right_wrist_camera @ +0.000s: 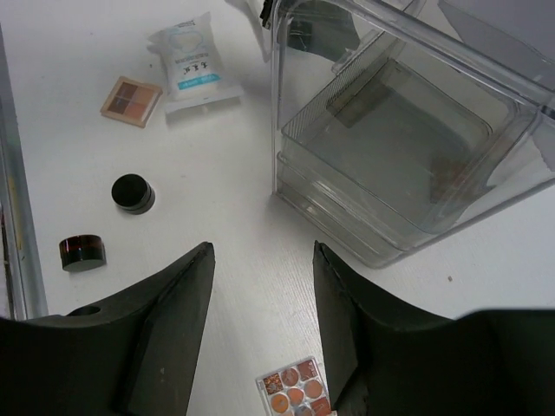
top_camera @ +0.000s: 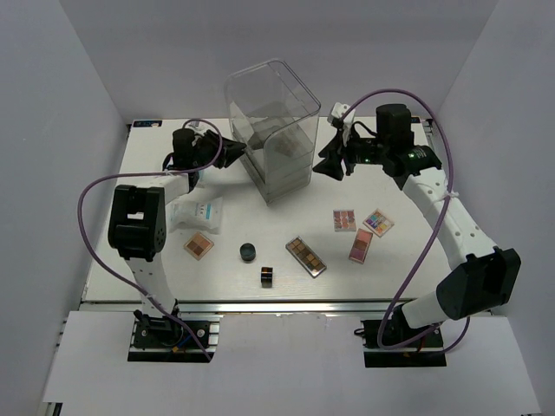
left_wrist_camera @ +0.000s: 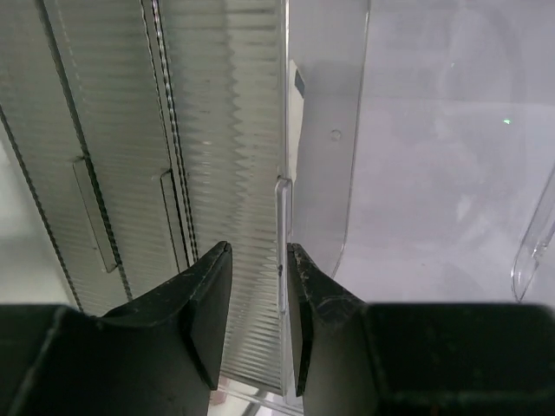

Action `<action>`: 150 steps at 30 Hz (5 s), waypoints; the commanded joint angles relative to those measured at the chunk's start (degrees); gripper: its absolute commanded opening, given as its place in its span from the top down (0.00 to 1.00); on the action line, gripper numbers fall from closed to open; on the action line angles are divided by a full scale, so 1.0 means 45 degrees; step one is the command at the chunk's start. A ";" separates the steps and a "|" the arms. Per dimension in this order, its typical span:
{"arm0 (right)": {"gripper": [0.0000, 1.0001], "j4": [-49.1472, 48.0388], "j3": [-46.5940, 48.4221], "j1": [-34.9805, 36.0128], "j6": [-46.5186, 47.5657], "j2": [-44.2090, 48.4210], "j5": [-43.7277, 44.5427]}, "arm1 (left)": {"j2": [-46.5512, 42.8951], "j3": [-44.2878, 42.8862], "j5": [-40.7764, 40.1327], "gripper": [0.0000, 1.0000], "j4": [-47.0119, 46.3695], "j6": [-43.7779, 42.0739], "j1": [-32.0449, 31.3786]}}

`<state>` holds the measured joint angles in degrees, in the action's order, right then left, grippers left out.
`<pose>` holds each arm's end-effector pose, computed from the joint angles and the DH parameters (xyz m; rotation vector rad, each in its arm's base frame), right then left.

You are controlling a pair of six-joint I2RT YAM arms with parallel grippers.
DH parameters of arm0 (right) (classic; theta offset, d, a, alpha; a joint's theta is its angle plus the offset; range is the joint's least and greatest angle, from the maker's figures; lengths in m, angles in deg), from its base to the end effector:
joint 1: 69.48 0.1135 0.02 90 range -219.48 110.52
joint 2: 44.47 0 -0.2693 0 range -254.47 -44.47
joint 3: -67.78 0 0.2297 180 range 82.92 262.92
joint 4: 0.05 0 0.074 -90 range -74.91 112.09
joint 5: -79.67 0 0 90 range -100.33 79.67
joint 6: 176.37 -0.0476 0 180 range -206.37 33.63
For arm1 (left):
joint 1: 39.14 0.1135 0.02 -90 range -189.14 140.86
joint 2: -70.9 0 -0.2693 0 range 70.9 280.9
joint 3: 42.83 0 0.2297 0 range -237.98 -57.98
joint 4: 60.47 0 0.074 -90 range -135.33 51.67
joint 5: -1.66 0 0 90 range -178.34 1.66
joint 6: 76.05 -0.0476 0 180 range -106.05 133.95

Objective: Organize the makeup

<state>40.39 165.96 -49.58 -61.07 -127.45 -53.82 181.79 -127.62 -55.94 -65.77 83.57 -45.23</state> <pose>0.2774 0.1353 0.3947 -1.1661 1.5591 0.6956 0.4239 -0.0709 0.2235 -0.7509 2.0158 -1.3767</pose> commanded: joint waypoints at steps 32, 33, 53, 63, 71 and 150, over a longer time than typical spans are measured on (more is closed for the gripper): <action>0.43 -0.0954 0.0335 -0.0536 -0.0797 -0.0115 -0.1372 | 0.2310 -0.0207 0.0104 0.99 -0.6157 0.2903 -0.0581; 0.43 -0.0973 0.0335 -0.0536 -0.0817 -0.0134 -0.1391 | 0.2311 -0.0148 0.0123 1.00 -0.6469 0.3081 -0.0581; 0.38 -0.2397 0.1077 0.1455 -0.5520 -0.0623 0.1711 | -0.2452 0.2118 -0.0150 1.00 -0.6668 0.3258 0.0707; 0.29 -0.4155 0.1446 0.3875 -0.9854 -0.1168 0.5692 | -0.3314 0.1689 0.0026 1.00 -0.6257 0.3610 0.1001; 0.30 -0.4098 0.2990 0.4171 -1.3121 -0.2828 0.6304 | -0.3314 0.1298 0.0182 1.00 -0.6101 0.3688 0.1079; 0.98 -0.7458 0.3030 0.4386 -1.3669 -0.2947 0.6694 | -0.2782 0.1353 -0.5702 1.00 0.4686 -0.0023 0.2661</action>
<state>14.45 179.56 -29.66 -122.55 -145.24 -22.47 177.31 -123.56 -89.71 -34.06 83.40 -33.25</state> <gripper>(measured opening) 0.078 0.015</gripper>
